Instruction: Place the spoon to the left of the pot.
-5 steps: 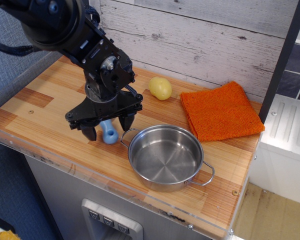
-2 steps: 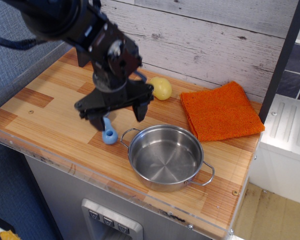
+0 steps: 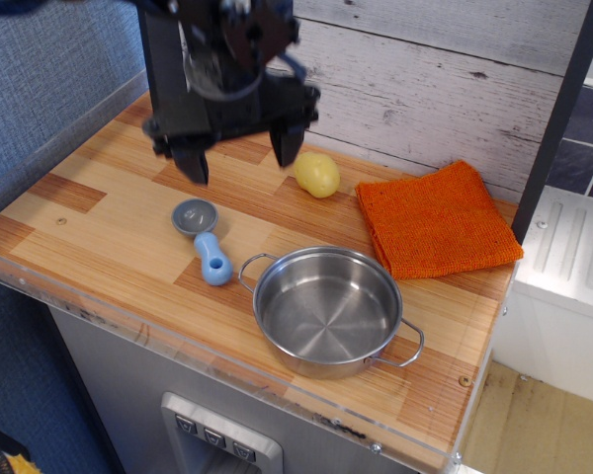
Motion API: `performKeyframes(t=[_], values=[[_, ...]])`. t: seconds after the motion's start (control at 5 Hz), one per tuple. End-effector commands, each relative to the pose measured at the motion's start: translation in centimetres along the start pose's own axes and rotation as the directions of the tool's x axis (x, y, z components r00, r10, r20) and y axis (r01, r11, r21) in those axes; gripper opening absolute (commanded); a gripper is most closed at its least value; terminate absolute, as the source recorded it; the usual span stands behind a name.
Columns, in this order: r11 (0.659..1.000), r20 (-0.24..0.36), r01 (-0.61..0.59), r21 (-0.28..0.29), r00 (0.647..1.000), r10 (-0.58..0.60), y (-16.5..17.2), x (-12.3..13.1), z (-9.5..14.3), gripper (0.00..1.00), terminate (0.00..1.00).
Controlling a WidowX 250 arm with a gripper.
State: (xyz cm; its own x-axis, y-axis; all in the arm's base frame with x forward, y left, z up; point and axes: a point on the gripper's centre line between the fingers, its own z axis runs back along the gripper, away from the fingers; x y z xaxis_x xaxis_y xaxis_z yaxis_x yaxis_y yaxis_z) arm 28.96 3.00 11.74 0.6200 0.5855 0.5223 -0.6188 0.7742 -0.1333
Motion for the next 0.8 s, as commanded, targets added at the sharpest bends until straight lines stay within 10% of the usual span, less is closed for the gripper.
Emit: performKeyframes(t=[0.0,0.4,0.6], values=[[1.000,0.068,0.022,-0.013,0.997,-0.021,-0.08,0.80,3.34,1.00,0.00],[1.000,0.068,0.022,-0.013,0.997,-0.021,-0.08,0.80,3.34,1.00,0.00],[1.000,0.068,0.022,-0.013,0.997,-0.021,-0.08,0.80,3.34,1.00,1.00]])
